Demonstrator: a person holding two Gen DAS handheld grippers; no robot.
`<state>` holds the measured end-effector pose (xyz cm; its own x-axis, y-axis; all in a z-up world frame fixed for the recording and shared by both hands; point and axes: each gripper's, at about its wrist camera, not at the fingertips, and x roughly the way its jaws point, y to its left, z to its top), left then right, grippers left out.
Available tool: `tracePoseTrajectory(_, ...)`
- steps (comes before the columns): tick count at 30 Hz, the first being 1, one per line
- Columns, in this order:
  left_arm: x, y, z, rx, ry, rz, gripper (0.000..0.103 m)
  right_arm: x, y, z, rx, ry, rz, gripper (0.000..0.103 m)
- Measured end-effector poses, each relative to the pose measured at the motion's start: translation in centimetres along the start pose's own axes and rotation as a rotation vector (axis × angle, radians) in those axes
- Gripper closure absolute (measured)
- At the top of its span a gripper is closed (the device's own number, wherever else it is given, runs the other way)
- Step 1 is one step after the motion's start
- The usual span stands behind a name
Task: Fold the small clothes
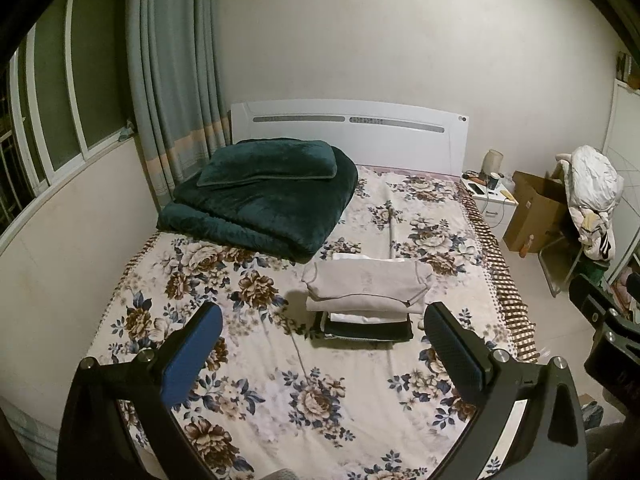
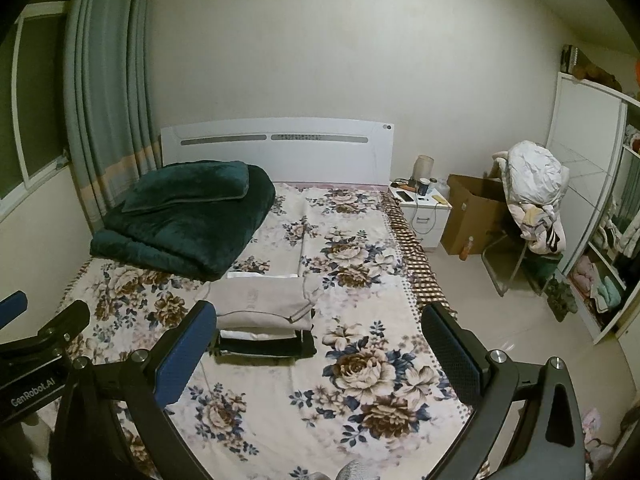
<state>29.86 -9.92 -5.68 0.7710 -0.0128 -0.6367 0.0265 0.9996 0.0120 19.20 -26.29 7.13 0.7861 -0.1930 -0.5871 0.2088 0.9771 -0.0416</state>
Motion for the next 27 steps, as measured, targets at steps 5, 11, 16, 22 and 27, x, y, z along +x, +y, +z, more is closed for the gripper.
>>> tracePoseTrajectory(5,0.0,0.0,0.0,0.0,0.001,0.0,0.0,0.4,0.5,0.9,-0.005,-0.004,0.013,0.0)
tracePoseTrajectory(11,-0.4,0.1,0.1,0.002,-0.004,-0.004,0.0,0.4,0.6,1.0,-0.012,-0.002,0.022,0.0)
tracePoseTrajectory(16,-1.0,0.3,0.7,-0.001,-0.01,-0.005,0.0,0.4,0.6,0.9,-0.008,-0.002,0.024,0.0)
tracePoseTrajectory(22,-1.6,0.3,1.3,0.0,-0.019,-0.002,0.0,0.3,0.5,0.7,-0.004,-0.004,0.024,0.0)
tracePoseTrajectory(27,-1.6,0.3,1.4,0.005,-0.021,-0.002,0.0,0.2,0.8,0.5,0.001,0.0,0.034,0.0)
